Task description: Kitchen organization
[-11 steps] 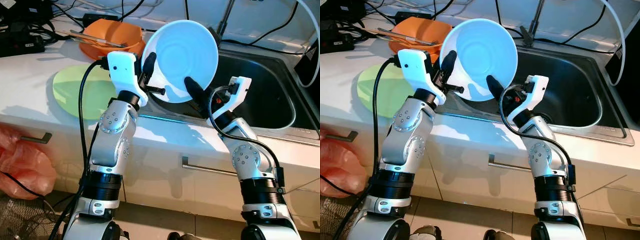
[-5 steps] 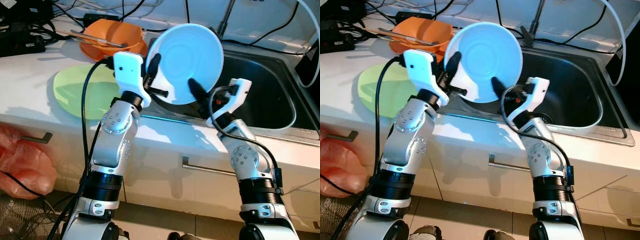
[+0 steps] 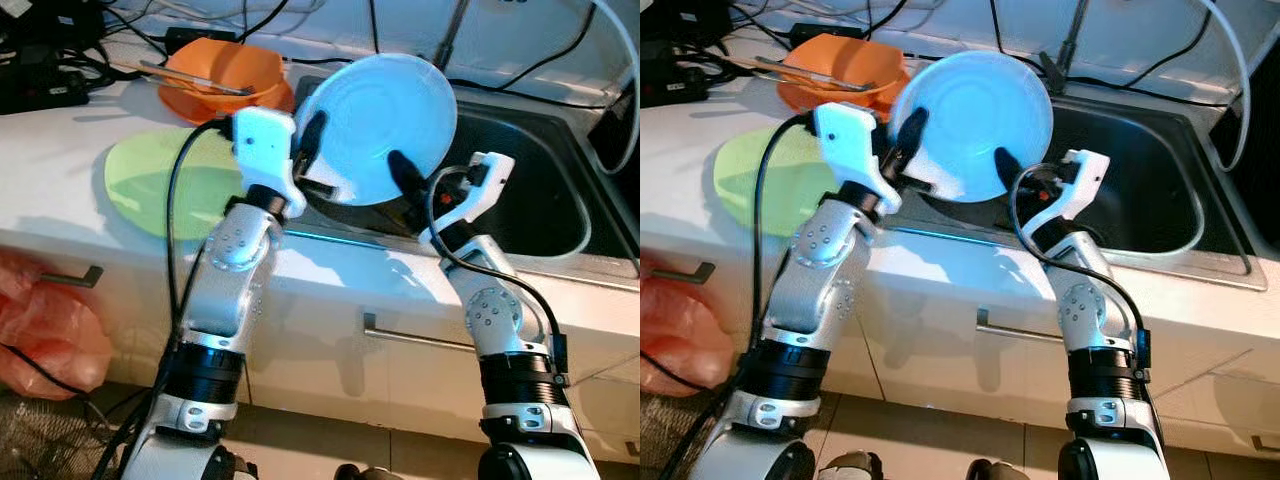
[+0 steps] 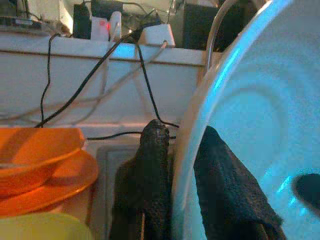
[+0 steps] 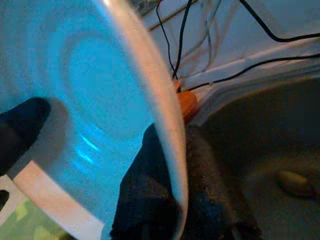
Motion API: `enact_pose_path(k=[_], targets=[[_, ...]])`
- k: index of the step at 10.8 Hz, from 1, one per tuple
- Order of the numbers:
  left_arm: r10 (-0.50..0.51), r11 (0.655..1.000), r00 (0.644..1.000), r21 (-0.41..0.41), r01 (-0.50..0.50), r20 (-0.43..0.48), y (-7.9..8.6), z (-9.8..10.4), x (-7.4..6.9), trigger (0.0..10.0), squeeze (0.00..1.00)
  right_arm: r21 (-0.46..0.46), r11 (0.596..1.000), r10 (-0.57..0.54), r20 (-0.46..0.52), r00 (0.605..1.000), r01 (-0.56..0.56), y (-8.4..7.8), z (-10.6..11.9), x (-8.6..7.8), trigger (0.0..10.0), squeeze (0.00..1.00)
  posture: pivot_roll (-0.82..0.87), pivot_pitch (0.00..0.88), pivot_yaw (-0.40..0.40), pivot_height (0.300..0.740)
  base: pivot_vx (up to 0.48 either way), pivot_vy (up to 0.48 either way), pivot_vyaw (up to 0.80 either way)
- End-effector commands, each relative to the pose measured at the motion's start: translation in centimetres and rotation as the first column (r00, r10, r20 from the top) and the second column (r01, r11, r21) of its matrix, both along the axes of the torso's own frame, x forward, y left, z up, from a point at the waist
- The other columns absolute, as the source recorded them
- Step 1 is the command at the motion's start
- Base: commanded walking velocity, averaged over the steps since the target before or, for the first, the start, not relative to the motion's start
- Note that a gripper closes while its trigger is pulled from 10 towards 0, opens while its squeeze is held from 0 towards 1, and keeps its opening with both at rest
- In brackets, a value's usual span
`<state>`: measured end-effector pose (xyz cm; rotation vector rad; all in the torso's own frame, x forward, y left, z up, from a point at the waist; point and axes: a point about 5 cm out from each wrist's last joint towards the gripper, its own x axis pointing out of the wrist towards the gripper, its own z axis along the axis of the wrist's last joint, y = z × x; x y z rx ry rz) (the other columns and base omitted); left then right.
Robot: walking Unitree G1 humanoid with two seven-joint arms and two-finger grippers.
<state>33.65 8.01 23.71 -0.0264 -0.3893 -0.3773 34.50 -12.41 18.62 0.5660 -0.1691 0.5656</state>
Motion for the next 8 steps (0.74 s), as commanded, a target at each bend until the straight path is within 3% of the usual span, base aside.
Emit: enact_pose_path(k=[1, 8], targets=[[-0.015, 1.0, 1.0, 0.004, 0.015, 0.025, -0.51, 0.47, -0.18, 10.0, 1.0, -0.012, 1.0, 0.01, -0.001, 1.0, -0.01, 0.25, -0.01, 0.05, 0.0, 0.0, 0.12, 0.097, -0.082, 0.74, 0.0, 0.0, 0.0], [-0.028, 0.999, 0.999, 0.024, 0.028, 0.016, -0.65, 0.12, -0.16, 10.0, 1.0, 0.046, 0.997, -0.059, -0.031, 0.998, 0.061, -0.34, 0.11, 0.62, 0.0, 0.0, 0.12, 0.097, -0.08, 0.74, 0.0, 0.0, 0.0]])
